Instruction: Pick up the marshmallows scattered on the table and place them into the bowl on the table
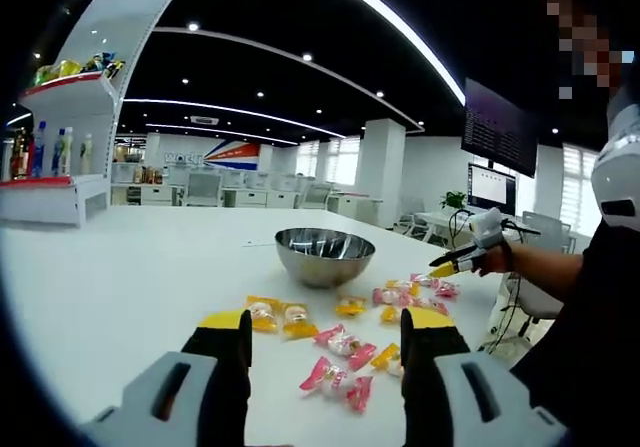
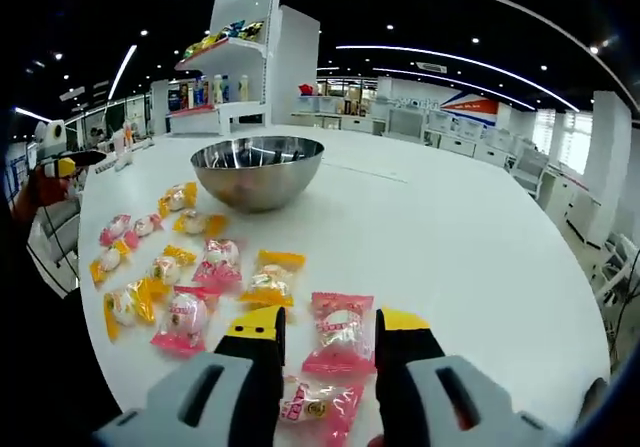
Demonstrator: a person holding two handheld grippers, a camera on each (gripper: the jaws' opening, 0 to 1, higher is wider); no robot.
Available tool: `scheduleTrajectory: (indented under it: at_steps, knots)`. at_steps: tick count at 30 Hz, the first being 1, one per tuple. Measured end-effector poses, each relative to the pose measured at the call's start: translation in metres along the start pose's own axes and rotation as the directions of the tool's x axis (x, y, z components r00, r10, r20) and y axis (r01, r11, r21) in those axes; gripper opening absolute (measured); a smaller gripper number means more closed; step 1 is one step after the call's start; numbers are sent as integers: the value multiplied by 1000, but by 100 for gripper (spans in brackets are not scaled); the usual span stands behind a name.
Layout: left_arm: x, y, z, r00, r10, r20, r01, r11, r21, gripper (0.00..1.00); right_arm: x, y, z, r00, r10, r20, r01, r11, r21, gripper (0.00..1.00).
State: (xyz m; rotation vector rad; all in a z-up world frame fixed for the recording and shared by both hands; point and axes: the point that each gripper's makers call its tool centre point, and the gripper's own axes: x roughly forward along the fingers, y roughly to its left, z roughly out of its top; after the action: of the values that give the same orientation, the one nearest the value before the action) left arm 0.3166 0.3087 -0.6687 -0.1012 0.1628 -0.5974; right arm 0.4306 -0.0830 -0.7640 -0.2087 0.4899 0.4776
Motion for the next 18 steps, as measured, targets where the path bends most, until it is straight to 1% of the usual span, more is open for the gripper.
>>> scheduleTrajectory:
  at_steps: [7,18]
  knots:
    - [-3,3,-3,1000,12,-9,-12,1000,-4,60,13,2,-7,999,10,-39,-10,1000,-14,36]
    - [-6,2,-6,1000,12,-14,-12,1000,-7,59,22,-5,-18,997,-18,-79,17,1000,-12,34]
